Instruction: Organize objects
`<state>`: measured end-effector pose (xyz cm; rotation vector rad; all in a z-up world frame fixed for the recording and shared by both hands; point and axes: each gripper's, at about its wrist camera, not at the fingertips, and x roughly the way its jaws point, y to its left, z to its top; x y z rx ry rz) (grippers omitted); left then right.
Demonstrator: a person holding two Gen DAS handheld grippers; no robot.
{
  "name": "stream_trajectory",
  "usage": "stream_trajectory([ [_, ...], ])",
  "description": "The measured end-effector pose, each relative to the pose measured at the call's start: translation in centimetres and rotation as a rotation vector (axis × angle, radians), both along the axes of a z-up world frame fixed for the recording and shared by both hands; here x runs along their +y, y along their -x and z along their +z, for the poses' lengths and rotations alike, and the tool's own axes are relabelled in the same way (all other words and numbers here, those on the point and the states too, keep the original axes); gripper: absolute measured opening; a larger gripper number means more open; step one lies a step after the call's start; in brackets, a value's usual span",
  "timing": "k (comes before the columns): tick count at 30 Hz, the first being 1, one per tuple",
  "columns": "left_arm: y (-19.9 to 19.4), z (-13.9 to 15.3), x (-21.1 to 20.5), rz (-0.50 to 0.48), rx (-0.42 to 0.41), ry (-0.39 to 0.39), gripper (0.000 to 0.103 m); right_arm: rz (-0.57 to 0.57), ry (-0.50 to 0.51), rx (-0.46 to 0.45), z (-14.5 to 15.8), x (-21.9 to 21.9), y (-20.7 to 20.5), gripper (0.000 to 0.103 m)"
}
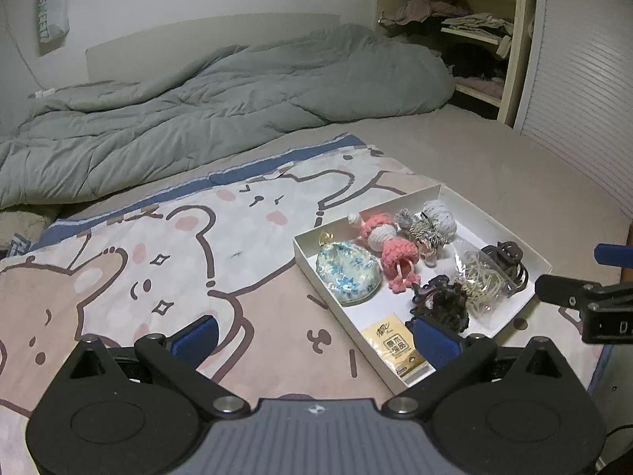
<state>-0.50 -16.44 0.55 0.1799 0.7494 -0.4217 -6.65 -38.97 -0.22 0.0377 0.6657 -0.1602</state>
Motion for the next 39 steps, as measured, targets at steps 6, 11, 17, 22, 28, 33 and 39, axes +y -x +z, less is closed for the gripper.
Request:
stream_trajectory([
  [6, -0.30, -0.23, 0.06, 0.016, 0.011, -0.003, 0.103, -0.004, 0.011, 0.015, -0.38, 0.04, 0.11, 0.103],
  [11, -0.52, -0.57, 0.15, 0.024, 0.028, -0.006, 0.103, -0.022, 0.001, 0.030, -0.53, -0.38, 0.07, 0.103],
  [17, -0.63, -0.67, 0.08, 0.030, 0.032, -0.007, 0.103, -0.025, -0.002, 0.033, -0.53, -0.50, 0.04, 0.103],
  [22, -0.66, -0.63, -0.01, 0.035, 0.030, -0.010, 0.103, -0.017, 0.002, 0.037, -0.53, -0.36, -0.12, 0.103],
  [28, -0.67, -0.67, -0.01, 0.036, 0.028, -0.013, 0.103, -0.017, 0.007, 0.040, -0.61, -0.17, -0.02, 0.103],
  [33, -0.65, -0.69, -0.03, 0.037, 0.026, -0.015, 0.103, -0.020, 0.002, 0.042, -0.60, -0.29, 0.02, 0.103],
  [39, -0.53, -0.56, -0.11, 0.033, 0.016, -0.013, 0.103, -0.021, 0.002, 0.043, -0.59, -0.31, 0.01, 0.103],
])
